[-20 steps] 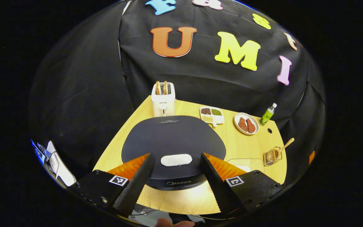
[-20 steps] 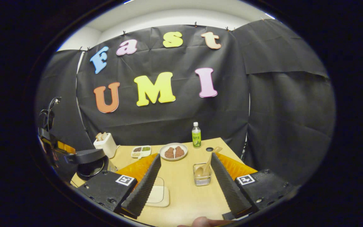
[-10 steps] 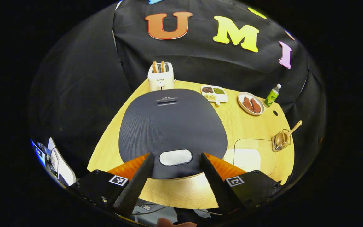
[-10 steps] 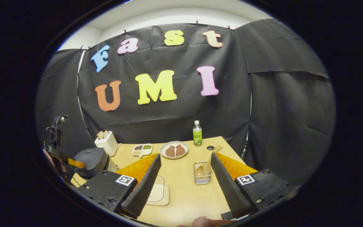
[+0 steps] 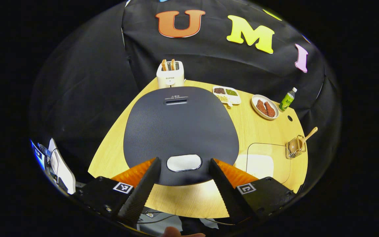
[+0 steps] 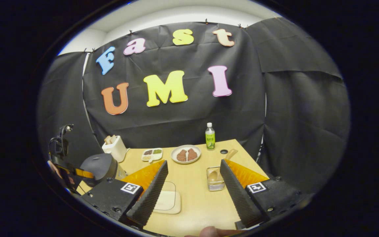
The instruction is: Close the left gripper, press the button to open the rice cooker; take a wooden spoon from the chopstick holder with the right hand, scoop a spoonful of rice and pour it into the rice cooker, then put the wooden spoon back into the chopstick holder.
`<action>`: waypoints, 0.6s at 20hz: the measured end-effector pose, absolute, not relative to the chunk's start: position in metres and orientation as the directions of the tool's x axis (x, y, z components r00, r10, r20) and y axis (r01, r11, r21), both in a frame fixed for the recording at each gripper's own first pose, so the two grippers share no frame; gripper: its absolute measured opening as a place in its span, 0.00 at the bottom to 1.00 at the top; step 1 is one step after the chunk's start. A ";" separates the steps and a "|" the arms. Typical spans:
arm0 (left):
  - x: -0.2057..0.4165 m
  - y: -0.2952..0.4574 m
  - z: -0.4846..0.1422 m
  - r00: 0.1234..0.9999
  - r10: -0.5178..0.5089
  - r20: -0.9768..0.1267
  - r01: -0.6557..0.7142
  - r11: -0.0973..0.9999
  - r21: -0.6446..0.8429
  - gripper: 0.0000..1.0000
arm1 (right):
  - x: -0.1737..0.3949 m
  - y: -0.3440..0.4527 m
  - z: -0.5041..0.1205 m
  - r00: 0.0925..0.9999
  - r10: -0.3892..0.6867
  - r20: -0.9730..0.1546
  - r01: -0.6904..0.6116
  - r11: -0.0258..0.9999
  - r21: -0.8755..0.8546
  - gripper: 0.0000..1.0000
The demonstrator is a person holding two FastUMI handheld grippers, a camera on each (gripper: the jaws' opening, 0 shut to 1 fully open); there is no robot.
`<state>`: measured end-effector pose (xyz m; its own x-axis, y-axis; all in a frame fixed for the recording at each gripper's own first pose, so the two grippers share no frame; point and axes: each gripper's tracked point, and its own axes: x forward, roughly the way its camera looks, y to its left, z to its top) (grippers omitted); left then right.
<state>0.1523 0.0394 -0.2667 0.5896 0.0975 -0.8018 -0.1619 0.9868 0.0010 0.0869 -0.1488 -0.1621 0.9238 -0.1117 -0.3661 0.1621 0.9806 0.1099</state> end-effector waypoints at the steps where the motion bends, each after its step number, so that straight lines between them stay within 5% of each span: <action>1: 0.153 0.039 -0.269 0.591 0.102 -0.800 -0.168 0.986 0.002 0.99 | 0.090 -0.147 -0.163 0.925 -0.102 -0.366 0.155 0.981 0.118 1.00; 7: 0.158 0.039 -0.264 0.624 0.153 -0.767 -0.227 0.974 0.010 0.98 | 0.120 -0.152 -0.165 0.934 -0.068 -0.352 0.122 0.984 0.133 0.94; 11: 0.165 0.028 -0.252 0.652 0.158 -0.741 -0.250 0.968 -0.014 0.95 | 0.141 -0.165 -0.170 0.931 -0.048 -0.361 0.103 0.985 0.135 1.00; 12: 0.168 0.024 -0.244 0.671 0.163 -0.723 -0.253 0.967 -0.016 0.95 | 0.146 -0.168 -0.169 0.932 -0.045 -0.359 0.100 0.986 0.137 0.94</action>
<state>0.1678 0.0244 -0.2435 0.6707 0.1635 -0.7235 -0.2530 0.9673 -0.0160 0.1457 -0.1684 -0.1692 0.9321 -0.0451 -0.3594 0.1003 0.9855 0.1366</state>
